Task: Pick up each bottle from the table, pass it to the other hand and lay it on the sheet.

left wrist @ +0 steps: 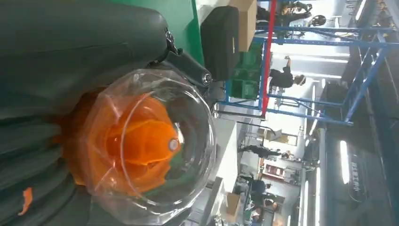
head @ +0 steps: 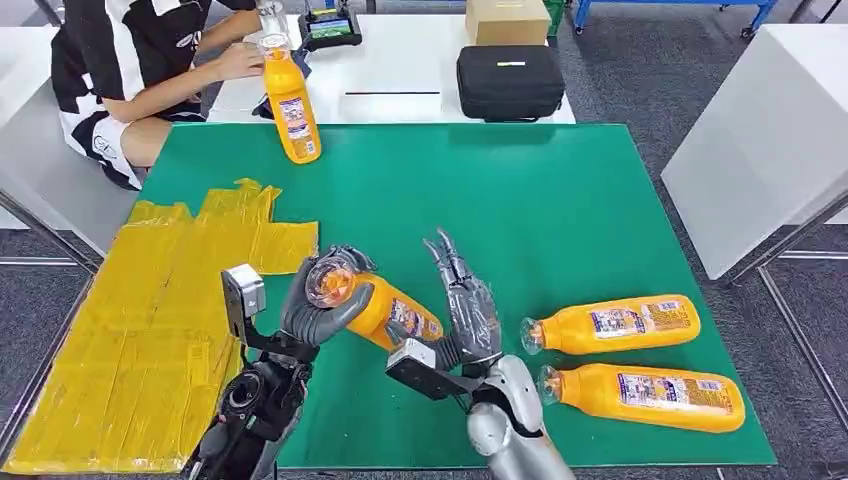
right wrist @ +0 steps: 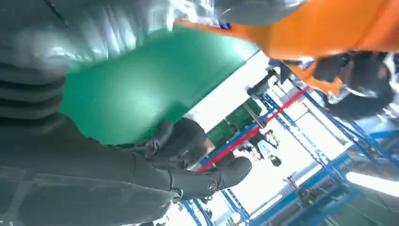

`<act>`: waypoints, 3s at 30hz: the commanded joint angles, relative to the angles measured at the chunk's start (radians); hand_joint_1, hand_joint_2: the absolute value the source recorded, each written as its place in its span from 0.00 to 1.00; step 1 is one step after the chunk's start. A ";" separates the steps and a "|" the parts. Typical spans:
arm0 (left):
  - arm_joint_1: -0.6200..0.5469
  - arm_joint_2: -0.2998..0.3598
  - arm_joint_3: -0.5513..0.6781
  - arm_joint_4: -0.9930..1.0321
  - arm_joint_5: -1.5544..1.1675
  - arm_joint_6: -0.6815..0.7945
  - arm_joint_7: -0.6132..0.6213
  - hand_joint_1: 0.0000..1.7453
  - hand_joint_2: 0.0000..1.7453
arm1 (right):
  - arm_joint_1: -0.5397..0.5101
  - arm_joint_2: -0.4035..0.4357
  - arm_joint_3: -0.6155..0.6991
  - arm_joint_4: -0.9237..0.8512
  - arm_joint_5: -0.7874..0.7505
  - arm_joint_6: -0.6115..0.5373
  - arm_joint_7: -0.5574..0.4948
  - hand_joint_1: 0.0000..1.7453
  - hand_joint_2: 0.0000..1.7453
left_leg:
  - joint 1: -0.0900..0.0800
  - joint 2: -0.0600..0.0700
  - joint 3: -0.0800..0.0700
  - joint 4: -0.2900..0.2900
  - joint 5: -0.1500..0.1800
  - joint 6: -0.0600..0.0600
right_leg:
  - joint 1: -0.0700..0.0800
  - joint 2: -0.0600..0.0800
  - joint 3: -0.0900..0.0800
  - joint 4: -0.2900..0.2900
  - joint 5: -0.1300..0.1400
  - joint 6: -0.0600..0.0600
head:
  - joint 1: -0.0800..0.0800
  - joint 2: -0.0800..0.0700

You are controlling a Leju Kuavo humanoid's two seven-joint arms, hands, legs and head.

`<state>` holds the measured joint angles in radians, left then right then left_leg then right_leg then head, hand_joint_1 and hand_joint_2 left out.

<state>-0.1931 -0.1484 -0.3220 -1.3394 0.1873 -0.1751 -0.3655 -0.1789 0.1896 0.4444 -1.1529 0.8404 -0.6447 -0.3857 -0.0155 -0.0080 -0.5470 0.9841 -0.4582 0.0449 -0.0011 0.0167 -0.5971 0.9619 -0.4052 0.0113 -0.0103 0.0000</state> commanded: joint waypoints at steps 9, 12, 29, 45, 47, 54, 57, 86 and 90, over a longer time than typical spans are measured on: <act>-0.014 0.019 0.025 0.017 -0.017 0.053 -0.006 1.00 1.00 | 0.067 -0.101 0.011 -0.218 -0.082 -0.006 0.015 0.00 1.00 | 0.001 0.000 0.003 0.000 -0.001 -0.003 | 0.000 -0.002 0.003 -0.001 -0.001 0.000 | 0.000 0.000; -0.020 0.017 0.027 0.020 -0.021 0.062 -0.004 1.00 1.00 | 0.060 -0.102 0.005 -0.229 -0.092 -0.014 0.012 0.00 1.00 | 0.001 0.000 0.006 0.000 -0.003 -0.005 | 0.001 -0.003 0.006 0.000 -0.003 0.000 | 0.000 0.000; -0.029 0.021 0.094 -0.062 -0.261 0.382 -0.076 1.00 1.00 | 0.084 -0.114 0.008 -0.270 -0.101 -0.036 -0.001 0.00 1.00 | 0.001 0.000 0.001 0.000 -0.001 -0.002 | 0.001 -0.001 0.001 0.000 -0.001 0.000 | 0.000 0.000; -0.053 0.017 0.087 -0.039 -0.521 0.679 -0.141 1.00 1.00 | 0.124 -0.105 -0.010 -0.288 -0.081 -0.053 0.004 0.00 1.00 | 0.001 -0.002 0.003 0.000 -0.001 -0.003 | 0.001 -0.003 0.004 0.000 -0.002 0.000 | 0.000 0.000; -0.053 0.017 0.087 -0.039 -0.521 0.679 -0.141 1.00 1.00 | 0.124 -0.105 -0.010 -0.288 -0.081 -0.053 0.004 0.00 1.00 | 0.001 -0.002 0.002 0.000 -0.001 -0.003 | 0.001 -0.003 0.003 -0.001 -0.001 0.000 | 0.000 0.000; -0.106 0.029 0.078 0.085 -1.140 0.873 0.077 1.00 1.00 | 0.129 -0.103 -0.013 -0.293 -0.063 -0.053 0.014 0.00 1.00 | 0.000 -0.002 0.002 -0.001 0.000 -0.002 | 0.000 -0.003 0.003 -0.001 -0.001 0.000 | 0.000 0.000; -0.131 0.011 0.089 0.156 -1.402 0.873 0.182 1.00 1.00 | 0.135 -0.106 -0.011 -0.306 -0.057 -0.053 0.025 0.00 1.00 | 0.001 -0.002 0.005 -0.001 -0.001 -0.004 | 0.001 -0.004 0.005 -0.001 -0.002 0.000 | 0.000 0.000; -0.394 0.063 -0.073 0.896 -1.756 0.699 0.654 1.00 1.00 | 0.105 -0.091 -0.027 -0.268 -0.035 -0.010 0.064 0.00 1.00 | 0.001 0.002 0.004 -0.001 -0.001 -0.003 | 0.001 0.000 0.004 -0.001 -0.001 0.000 | 0.000 0.000; -0.403 0.072 -0.029 0.951 -1.757 0.663 0.656 1.00 1.00 | 0.094 -0.087 -0.026 -0.251 -0.032 0.000 0.063 0.00 1.00 | 0.001 0.003 0.004 -0.001 -0.001 -0.003 | 0.001 0.001 0.004 -0.001 -0.001 0.000 | 0.000 0.000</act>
<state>-0.5067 -0.1060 -0.3963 -0.6370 -1.5679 0.5291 0.2911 -0.0372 0.0904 0.4421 -1.4660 0.8057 -0.6611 -0.3261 -0.0151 -0.0078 -0.5470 0.9841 -0.4579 0.0447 -0.0009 0.0167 -0.5970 0.9622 -0.4051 0.0113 -0.0103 0.0000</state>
